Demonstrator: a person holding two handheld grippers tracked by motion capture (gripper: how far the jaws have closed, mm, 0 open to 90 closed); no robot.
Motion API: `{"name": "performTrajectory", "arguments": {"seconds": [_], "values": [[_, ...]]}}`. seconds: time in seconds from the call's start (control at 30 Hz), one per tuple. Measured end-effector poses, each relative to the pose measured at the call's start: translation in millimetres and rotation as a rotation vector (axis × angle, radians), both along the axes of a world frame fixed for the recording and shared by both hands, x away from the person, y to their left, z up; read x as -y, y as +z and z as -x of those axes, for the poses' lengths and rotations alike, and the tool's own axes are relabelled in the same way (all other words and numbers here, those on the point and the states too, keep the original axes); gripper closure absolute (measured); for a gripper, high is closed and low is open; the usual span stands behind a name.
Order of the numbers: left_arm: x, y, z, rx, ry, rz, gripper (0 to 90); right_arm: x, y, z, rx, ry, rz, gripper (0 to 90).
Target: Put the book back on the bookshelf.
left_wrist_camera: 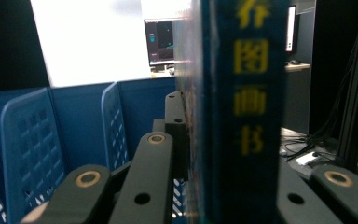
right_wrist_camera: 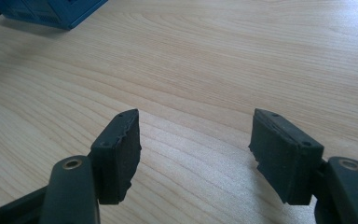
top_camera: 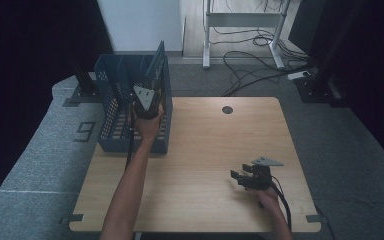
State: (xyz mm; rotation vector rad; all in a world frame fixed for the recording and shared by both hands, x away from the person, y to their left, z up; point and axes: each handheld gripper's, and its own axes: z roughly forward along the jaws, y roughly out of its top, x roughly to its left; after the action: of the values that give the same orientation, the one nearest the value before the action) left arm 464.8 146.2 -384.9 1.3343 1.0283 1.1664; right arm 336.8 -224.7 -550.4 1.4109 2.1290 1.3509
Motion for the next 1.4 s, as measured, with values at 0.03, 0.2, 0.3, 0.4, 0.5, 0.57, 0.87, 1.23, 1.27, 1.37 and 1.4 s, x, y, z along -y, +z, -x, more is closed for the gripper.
{"name": "performTrajectory", "arguments": {"seconds": [0.03, 0.2, 0.3, 0.4, 0.5, 0.57, 0.87, 1.23, 1.27, 1.37, 1.4], "values": [[-0.2, -3.2, 0.1, -0.007, 0.001, 0.0, 82.0, -0.1, 0.0, 0.0, 0.001, 0.0, 0.0, 32.5], [3.9, -16.3, 0.3, -0.022, 0.01, -0.023, 81.9, -2.6, -0.2, 0.7, 0.002, 0.009, 0.004, 32.5], [3.0, -22.5, -0.4, -0.043, 0.008, -0.024, 81.9, -2.8, 0.4, 0.9, 0.004, 0.011, 0.003, 32.6], [2.4, -31.2, -0.3, -0.072, 0.003, -0.028, 81.5, -3.2, 0.2, 0.8, 0.002, 0.014, 0.003, 32.6], [2.5, -37.0, 3.2, -0.076, -0.022, -0.035, 79.9, -4.2, 0.8, 1.0, 0.003, 0.017, 0.003, 32.6], [4.1, -36.5, 5.9, -0.077, -0.033, -0.041, 76.5, -5.6, 1.6, 1.3, 0.006, 0.021, 0.002, 32.6], [0.6, -30.0, 13.0, -0.109, -0.081, -0.022, 53.9, -6.4, 6.2, 3.3, 0.022, 0.024, -0.002, 32.6], [-6.6, -37.2, 25.5, -0.149, -0.106, -0.035, 39.5, -5.8, 5.4, 2.3, 0.019, 0.021, -0.002, 32.6], [-8.5, -36.9, 27.6, -0.155, -0.111, -0.033, 38.3, -6.1, 5.2, 2.2, 0.019, 0.021, 0.0, 32.6], [-13.7, -35.7, 34.2, -0.181, -0.132, -0.022, 34.5, -6.7, 5.4, 2.4, 0.018, 0.023, 0.001, 32.5], [-14.9, -35.2, 36.5, -0.191, -0.142, -0.017, 33.0, -6.8, 5.5, 2.5, 0.018, 0.024, 0.002, 32.5]]}}
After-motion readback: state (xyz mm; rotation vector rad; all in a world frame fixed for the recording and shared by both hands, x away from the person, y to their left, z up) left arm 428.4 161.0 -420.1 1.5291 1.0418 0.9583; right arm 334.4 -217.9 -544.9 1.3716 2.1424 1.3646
